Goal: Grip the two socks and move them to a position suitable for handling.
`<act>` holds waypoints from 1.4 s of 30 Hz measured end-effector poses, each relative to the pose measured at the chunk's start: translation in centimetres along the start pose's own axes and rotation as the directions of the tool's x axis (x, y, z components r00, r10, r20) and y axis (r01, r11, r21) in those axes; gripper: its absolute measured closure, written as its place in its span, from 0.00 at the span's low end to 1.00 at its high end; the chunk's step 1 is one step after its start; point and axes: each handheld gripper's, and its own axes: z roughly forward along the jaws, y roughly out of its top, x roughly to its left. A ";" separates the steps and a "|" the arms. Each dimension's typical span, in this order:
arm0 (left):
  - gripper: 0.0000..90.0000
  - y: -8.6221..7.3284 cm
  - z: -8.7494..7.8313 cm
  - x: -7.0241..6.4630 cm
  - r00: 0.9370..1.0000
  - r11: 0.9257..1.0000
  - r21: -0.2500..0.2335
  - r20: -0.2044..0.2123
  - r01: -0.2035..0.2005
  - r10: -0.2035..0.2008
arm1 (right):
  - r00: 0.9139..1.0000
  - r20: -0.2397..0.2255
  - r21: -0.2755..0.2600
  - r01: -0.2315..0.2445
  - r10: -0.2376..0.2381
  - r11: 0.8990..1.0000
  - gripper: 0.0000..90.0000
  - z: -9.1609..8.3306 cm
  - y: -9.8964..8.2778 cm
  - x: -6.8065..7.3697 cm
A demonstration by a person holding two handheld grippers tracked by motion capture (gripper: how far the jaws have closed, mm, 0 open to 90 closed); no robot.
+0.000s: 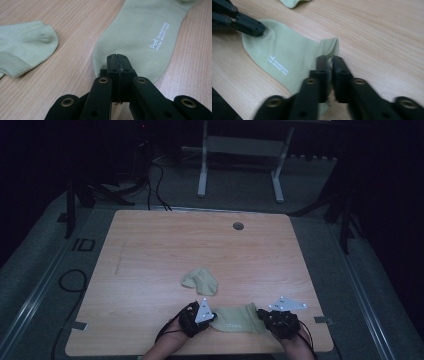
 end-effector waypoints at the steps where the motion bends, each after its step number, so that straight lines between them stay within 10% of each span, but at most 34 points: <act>1: 0.99 0.0 0.0 0.0 1.000 1.000 -0.001 -0.001 -0.001 0.001 | 1.000 0.002 0.001 0.002 -0.002 1.000 0.84 0.1 -0.2 -0.1; 16: 0.99 0.1 0.1 -0.3 1.000 1.000 0.001 -0.020 -0.022 0.022 | 0.997 0.000 0.084 0.075 -0.075 0.994 0.98 4.0 -0.3 0.6; 25: 0.99 0.5 0.5 -0.6 0.999 1.000 -0.001 -0.023 -0.022 0.022 | 1.000 0.019 0.087 0.014 -0.016 0.996 0.98 3.7 -0.8 -1.0; 42: 0.87 1.4 0.7 -0.3 0.997 0.999 -0.016 0.055 0.048 -0.047 | 0.999 0.016 0.084 0.041 -0.042 0.996 0.79 3.6 -0.8 -1.7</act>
